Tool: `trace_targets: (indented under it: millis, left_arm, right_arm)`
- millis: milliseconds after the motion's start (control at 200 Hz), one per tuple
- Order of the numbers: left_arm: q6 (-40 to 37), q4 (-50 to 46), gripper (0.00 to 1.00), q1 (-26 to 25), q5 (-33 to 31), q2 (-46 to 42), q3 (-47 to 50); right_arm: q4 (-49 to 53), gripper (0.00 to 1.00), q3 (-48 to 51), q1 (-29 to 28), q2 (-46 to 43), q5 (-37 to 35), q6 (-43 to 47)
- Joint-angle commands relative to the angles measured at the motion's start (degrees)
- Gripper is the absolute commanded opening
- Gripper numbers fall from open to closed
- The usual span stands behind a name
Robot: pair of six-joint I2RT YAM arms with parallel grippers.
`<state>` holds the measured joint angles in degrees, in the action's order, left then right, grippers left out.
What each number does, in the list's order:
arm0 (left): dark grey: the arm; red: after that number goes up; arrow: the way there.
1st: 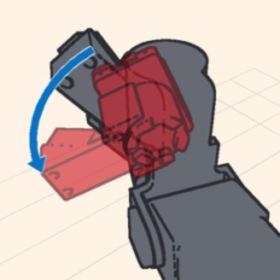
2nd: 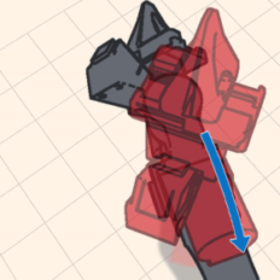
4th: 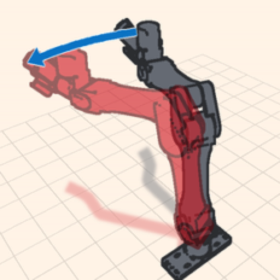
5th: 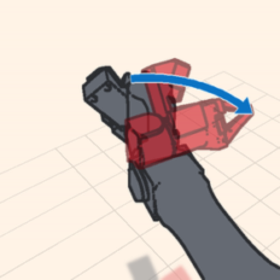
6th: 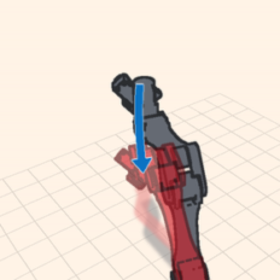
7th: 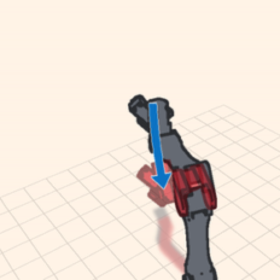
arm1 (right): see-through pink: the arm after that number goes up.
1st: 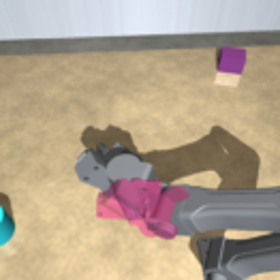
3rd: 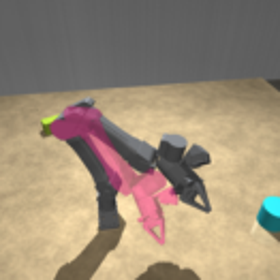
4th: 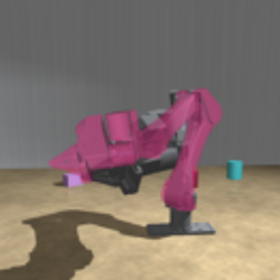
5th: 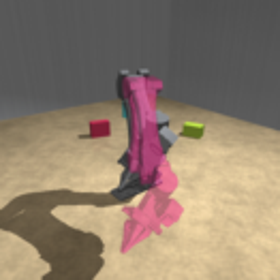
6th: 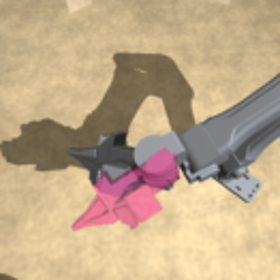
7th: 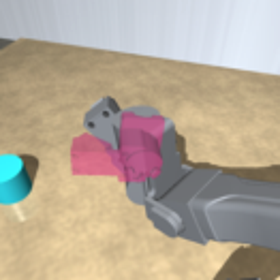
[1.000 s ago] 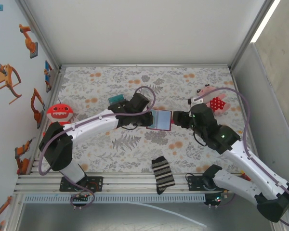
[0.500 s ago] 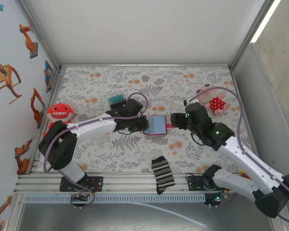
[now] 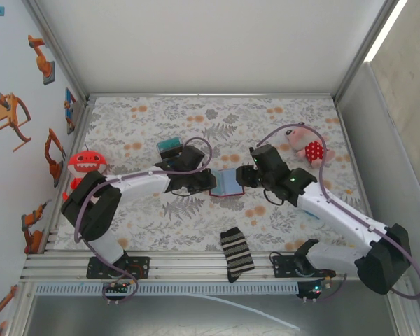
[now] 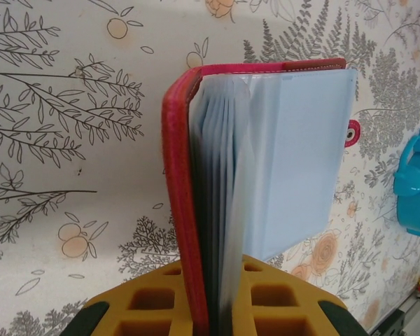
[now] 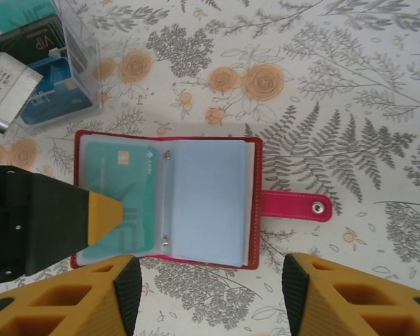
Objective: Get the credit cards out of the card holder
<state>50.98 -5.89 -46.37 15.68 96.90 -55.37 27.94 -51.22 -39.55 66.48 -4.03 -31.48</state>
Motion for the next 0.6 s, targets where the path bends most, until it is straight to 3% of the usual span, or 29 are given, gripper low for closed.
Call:
trace_targets:
  millis: [0,230,356,596]
  left_arm:
    - [-0.1,2.2,0.13,0.6,3.3,1.4,0.1]
    - [-1.1,2.0,0.21,0.8,4.4,3.1,-0.3]
    - [-3.8,-2.2,0.43,1.2,2.6,2.8,-1.1]
    - [-10.1,-12.3,0.61,1.3,-6.4,-0.3,-3.7]
  right_arm:
    - [-3.2,0.54,0.1,0.2,1.6,2.8,-1.4]
    - [-5.2,0.52,0.4,0.3,4.1,3.8,-2.3]
    - [-6.1,0.50,0.4,0.3,5.4,4.8,-3.4]
    - [-6.9,0.44,0.6,0.4,6.5,5.5,-4.9]
